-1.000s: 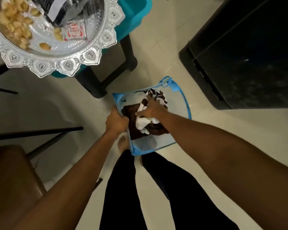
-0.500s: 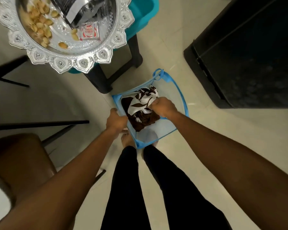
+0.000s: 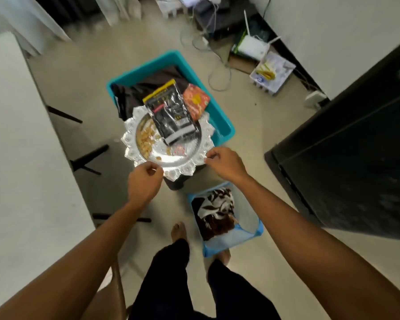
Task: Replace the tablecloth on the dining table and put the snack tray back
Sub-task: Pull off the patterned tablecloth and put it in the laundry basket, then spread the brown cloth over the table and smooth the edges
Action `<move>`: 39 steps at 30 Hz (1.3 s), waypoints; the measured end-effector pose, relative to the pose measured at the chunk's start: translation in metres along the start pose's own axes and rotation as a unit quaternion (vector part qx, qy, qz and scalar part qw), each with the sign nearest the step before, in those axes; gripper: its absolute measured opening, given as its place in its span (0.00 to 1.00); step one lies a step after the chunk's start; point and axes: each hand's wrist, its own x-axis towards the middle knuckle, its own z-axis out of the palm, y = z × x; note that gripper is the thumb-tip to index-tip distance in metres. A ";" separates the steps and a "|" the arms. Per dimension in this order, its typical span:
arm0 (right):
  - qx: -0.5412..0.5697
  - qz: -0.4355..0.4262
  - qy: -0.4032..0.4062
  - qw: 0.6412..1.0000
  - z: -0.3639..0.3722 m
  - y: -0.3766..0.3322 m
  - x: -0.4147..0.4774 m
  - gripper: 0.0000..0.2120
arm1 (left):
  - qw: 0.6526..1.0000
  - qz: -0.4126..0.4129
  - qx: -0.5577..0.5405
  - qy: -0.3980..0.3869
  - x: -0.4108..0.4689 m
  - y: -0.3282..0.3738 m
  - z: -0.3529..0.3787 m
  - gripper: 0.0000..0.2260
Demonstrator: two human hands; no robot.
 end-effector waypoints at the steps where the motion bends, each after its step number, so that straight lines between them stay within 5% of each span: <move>1: 0.001 -0.014 -0.002 1.000 -0.005 -0.017 0.007 0.11 | 1.000 0.006 -0.007 0.005 0.006 0.007 -0.011 0.05; 10: 0.051 -0.064 0.120 0.989 -0.001 -0.127 0.094 0.07 | 0.995 -0.019 -0.086 0.044 0.122 0.013 -0.058 0.06; 15: 0.013 -0.160 0.198 0.967 -0.005 -0.170 0.179 0.07 | 0.979 -0.053 -0.165 0.107 0.225 0.003 -0.070 0.07; 20: -0.154 -0.140 0.100 0.973 -0.004 -0.220 0.287 0.11 | 0.968 -0.133 -0.205 0.055 0.318 0.003 -0.064 0.13; 26: -0.267 0.015 -0.082 0.960 0.028 -0.214 0.380 0.36 | 0.993 -0.110 -0.043 0.018 0.351 0.001 -0.046 0.26; 31: -0.330 -0.026 -0.004 0.944 0.035 -0.205 0.405 0.35 | 0.996 -0.075 0.035 -0.025 0.346 0.007 -0.039 0.29; 35: -0.268 0.062 -0.057 0.960 0.033 -0.213 0.411 0.46 | 0.992 -0.081 0.069 -0.061 0.347 0.017 -0.046 0.28; 39: -0.257 0.121 -0.059 0.957 0.035 -0.218 0.420 0.42 | 0.990 -0.109 0.028 -0.083 0.360 0.023 -0.046 0.31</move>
